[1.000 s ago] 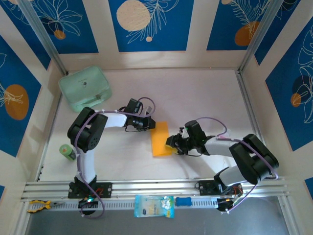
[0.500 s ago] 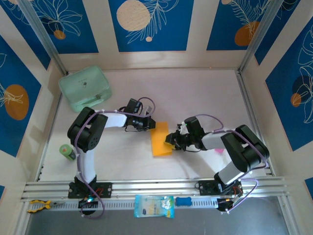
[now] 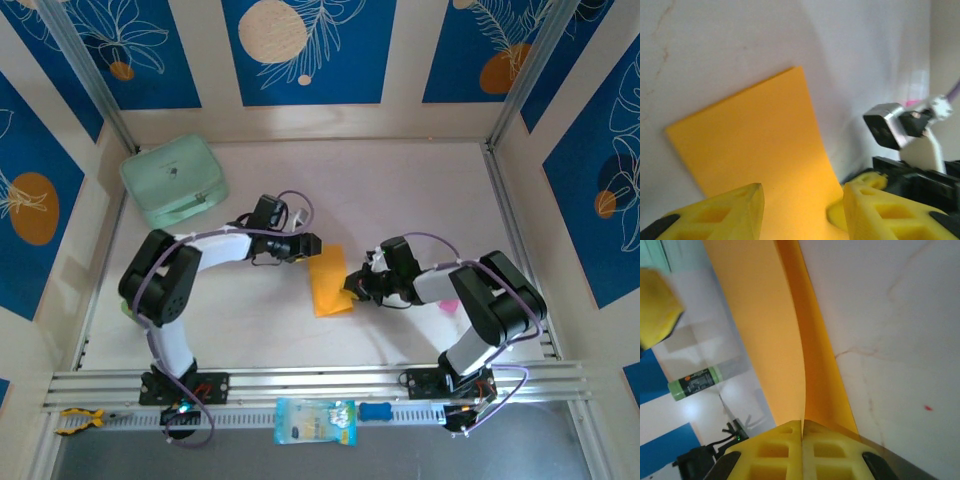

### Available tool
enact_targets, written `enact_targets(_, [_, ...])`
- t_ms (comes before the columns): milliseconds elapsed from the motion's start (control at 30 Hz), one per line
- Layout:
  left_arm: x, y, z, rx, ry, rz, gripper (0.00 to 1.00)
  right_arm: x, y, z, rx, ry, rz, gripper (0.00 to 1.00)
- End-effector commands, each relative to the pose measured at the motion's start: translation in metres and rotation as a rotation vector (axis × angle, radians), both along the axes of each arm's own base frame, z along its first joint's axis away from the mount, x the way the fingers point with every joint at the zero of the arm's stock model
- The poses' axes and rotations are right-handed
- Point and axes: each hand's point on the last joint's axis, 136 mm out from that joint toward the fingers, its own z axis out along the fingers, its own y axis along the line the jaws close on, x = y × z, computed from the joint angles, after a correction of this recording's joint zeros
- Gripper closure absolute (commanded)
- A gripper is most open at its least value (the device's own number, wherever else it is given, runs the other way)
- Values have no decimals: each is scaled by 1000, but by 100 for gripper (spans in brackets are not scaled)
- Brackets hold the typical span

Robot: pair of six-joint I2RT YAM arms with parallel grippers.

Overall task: Fold a paper plane with a square sheet of paper (pick it up from the middle)
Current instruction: Fold the triangle a second time at the center of the table.

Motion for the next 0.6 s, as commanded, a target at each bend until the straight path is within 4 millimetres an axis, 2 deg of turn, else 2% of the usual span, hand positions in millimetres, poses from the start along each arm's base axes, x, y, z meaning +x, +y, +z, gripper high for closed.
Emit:
enact_targets(0, [-16,10,19,16,-50,7,51,3,-17,-4,-90,-5,-99,94])
enact_targets(100, [-27,18,30,24,-92,25,49,5,-19,2,-100,-31,-117,94])
enact_targets(267, [-38,30,36,37,-138,37,48,8,-6,8,-63,-34,-91,90])
enact_targets(367, [-42,24,36,39,-163,-8,48,10,-1,12,-39,-45,-62,83])
enact_targets(567, [-62,-9,32,57,-284,-133,49,9,3,24,-15,-71,36,76])
